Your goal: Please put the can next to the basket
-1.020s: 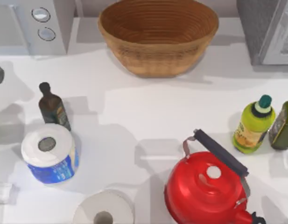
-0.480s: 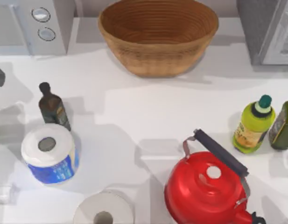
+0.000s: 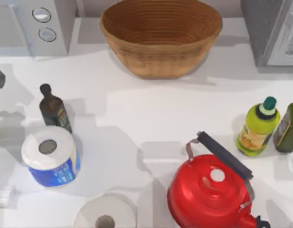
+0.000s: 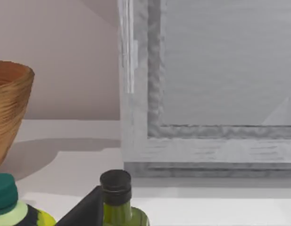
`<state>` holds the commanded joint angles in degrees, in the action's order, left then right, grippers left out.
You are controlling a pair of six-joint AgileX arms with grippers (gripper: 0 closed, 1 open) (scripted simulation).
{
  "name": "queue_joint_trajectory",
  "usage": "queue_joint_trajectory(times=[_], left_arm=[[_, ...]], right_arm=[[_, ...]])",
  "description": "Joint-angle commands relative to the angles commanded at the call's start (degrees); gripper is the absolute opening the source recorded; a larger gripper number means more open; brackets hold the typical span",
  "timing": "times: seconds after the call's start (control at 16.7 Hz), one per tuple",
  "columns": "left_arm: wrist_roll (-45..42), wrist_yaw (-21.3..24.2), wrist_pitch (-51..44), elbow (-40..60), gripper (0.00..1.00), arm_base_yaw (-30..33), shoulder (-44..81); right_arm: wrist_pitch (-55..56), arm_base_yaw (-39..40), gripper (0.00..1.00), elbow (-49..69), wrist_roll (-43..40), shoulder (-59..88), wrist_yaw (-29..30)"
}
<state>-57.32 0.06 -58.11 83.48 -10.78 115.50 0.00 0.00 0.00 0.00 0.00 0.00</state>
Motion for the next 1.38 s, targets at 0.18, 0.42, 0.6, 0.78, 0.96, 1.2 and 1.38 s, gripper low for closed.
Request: queue_joint_trajectory(times=[0.18, 0.42, 0.6, 0.78, 0.96, 1.2, 1.38], left_arm=[[0.00, 0.00, 0.00, 0.00, 0.00, 0.00, 0.00], [0.00, 0.00, 0.00, 0.00, 0.00, 0.00, 0.00], [-0.05, 0.02, 0.01, -0.01, 0.00, 0.15, -0.15], [1.86, -0.62, 0.72, 1.65, 0.00, 1.21, 0.27], [9.11, -2.50, 2.67, 6.85, 0.00, 5.23, 1.49], [26.66, -4.94, 4.32, 15.27, 0.00, 14.02, 4.11], [43.91, -5.45, 2.88, 20.09, 0.00, 22.30, 6.62]], right_arm=[[0.00, 0.00, 1.00, 0.00, 0.00, 0.00, 0.00], [0.00, 0.00, 1.00, 0.00, 0.00, 0.00, 0.00], [0.00, 0.00, 1.00, 0.00, 0.00, 0.00, 0.00], [0.00, 0.00, 1.00, 0.00, 0.00, 0.00, 0.00], [0.00, 0.00, 1.00, 0.00, 0.00, 0.00, 0.00], [0.00, 0.00, 1.00, 0.00, 0.00, 0.00, 0.00], [0.00, 0.00, 1.00, 0.00, 0.00, 0.00, 0.00]])
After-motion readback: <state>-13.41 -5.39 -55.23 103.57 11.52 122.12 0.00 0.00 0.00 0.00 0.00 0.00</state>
